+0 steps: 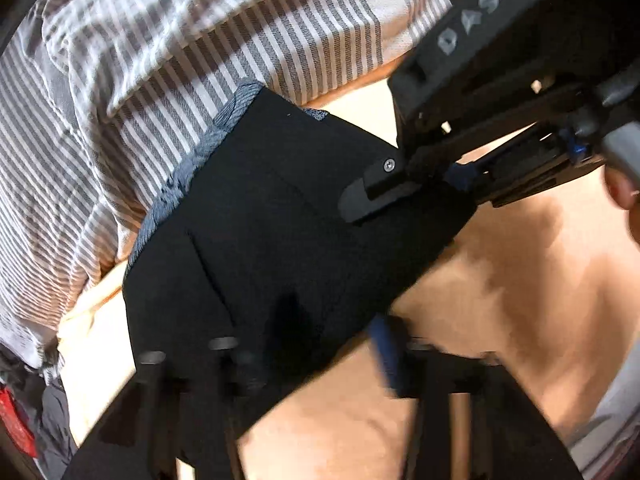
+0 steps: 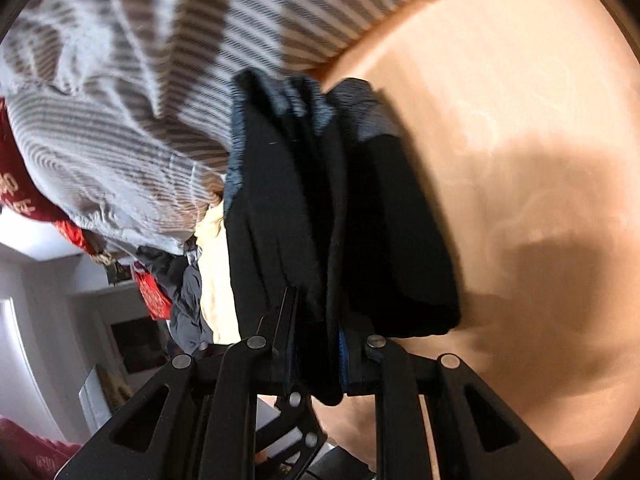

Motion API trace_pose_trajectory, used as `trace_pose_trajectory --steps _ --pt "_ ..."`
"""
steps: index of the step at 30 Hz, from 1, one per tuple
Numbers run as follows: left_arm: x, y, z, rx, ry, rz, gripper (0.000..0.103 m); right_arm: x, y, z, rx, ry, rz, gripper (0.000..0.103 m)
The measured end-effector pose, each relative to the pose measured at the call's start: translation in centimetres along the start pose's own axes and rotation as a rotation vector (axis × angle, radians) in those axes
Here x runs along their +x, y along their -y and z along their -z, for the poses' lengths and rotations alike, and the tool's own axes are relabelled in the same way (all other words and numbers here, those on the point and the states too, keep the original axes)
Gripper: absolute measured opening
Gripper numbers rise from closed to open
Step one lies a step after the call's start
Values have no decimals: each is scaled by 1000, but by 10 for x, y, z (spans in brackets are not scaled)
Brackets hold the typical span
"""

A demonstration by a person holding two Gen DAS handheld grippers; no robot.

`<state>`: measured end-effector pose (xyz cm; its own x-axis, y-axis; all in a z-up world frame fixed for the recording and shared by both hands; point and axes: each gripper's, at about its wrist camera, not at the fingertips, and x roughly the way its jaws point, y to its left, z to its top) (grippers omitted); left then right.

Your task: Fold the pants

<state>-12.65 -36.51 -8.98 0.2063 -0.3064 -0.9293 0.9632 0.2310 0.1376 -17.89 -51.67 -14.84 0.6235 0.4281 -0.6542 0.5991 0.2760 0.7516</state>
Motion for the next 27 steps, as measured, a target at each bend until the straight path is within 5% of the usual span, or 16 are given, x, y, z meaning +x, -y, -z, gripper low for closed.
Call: trace_pose_trajectory --steps 5,9,14,19,25,27 --pt "-27 -22 13 -45 13 18 67 -7 -2 4 0 8 53 30" --pt "-30 -73 16 -180 12 -20 67 -26 -12 7 -22 37 213 59" --pt "1 -145 14 -372 -35 -89 67 -46 -52 12 -191 130 396 59" --pt "44 -192 18 -647 -120 44 67 -20 -92 -27 -335 142 419 59" --pt "66 -185 21 -667 -144 60 67 16 -108 -71 -389 141 440 55" --pt "69 -182 21 -667 -148 69 67 25 -115 -77 -424 126 443 33"
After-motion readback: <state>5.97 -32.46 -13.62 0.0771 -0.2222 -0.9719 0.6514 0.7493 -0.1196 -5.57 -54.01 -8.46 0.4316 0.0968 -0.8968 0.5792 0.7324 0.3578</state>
